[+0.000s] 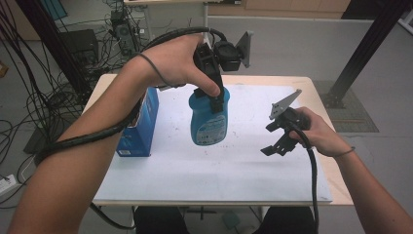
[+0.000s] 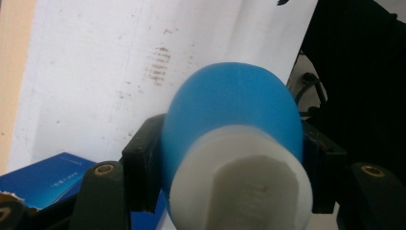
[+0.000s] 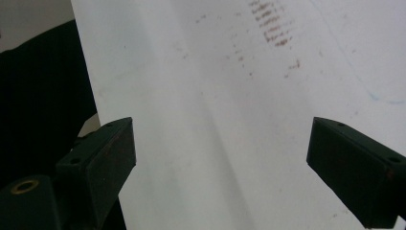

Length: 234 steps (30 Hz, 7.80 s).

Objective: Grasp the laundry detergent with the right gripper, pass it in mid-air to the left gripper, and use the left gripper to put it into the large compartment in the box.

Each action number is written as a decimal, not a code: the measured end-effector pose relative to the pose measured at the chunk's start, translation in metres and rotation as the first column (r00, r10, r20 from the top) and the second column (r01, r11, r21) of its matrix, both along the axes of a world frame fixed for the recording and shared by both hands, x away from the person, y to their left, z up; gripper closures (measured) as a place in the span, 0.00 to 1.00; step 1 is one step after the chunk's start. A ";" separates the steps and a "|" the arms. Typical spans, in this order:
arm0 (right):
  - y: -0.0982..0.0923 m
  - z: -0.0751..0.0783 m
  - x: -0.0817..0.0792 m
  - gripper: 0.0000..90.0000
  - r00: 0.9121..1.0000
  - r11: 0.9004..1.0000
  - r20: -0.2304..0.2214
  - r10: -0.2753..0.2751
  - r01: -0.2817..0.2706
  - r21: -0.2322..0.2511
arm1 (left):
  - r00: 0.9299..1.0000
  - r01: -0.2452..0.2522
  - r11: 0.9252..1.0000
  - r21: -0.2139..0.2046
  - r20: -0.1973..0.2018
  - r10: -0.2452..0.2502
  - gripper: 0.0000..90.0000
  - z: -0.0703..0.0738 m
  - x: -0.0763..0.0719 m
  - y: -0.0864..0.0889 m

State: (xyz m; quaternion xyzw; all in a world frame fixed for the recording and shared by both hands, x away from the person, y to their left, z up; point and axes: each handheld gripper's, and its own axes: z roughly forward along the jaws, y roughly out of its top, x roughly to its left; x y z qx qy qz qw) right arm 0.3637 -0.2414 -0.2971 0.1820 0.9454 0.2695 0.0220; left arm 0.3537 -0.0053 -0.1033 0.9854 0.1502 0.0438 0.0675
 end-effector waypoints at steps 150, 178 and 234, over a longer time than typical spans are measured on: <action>0.005 -0.038 0.000 0.10 0.998 0.991 -0.051 -0.037 0.030 -0.129 | 0.390 -0.921 0.390 -0.003 -0.001 0.921 0.42 -0.132 0.111 0.228; 0.005 -0.042 0.000 0.10 0.997 0.990 -0.070 -0.044 0.034 -0.134 | 0.380 -0.925 0.380 0.006 -0.002 0.925 0.42 -0.160 0.112 0.226; 0.006 -0.045 0.001 0.10 0.996 0.991 -0.074 -0.044 0.034 -0.131 | 0.354 -0.935 0.354 0.001 -0.009 0.935 0.42 -0.161 0.114 0.229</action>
